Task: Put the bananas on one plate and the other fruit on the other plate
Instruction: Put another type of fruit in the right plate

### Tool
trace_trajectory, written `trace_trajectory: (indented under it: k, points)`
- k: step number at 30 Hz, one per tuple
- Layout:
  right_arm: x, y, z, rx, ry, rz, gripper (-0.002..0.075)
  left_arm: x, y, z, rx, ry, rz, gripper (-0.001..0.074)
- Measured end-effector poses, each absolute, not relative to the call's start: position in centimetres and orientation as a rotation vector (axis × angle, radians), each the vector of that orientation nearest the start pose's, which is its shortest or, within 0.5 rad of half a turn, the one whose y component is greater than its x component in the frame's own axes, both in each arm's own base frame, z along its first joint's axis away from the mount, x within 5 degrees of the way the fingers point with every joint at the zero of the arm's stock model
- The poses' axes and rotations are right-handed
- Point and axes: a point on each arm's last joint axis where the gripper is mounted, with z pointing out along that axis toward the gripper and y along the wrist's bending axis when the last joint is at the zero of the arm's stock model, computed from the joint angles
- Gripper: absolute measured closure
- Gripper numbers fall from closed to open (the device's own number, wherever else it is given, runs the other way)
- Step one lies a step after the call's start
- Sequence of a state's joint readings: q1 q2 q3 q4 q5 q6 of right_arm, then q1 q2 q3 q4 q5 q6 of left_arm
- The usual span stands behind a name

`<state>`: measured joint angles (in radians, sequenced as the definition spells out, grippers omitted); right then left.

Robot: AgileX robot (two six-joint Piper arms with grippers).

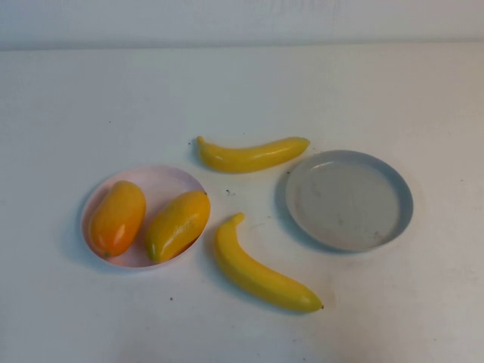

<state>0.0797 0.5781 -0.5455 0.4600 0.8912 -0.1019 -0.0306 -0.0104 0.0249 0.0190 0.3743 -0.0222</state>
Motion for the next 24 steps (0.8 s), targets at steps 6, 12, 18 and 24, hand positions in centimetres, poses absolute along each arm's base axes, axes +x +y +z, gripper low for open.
trace_trajectory:
  k: [6,12,18,24]
  points:
    - [13.7,4.6,29.1,-0.258,2.519,0.513,0.0743,5.3,-0.1,17.2,0.020,1.872,-0.018,0.0733]
    - [16.7,8.7,29.2,-0.671,2.512,0.519,0.0734,5.3,-0.1,17.2,0.020,1.872,-0.018,0.0733]
    - [18.8,15.9,28.5,-1.149,2.445,0.451,0.0599,5.3,-0.1,17.2,0.020,1.872,-0.018,0.0733]
    - [21.5,22.6,26.6,-1.369,2.413,0.417,0.0375,5.3,-0.1,17.2,0.020,1.872,-0.018,0.0733]
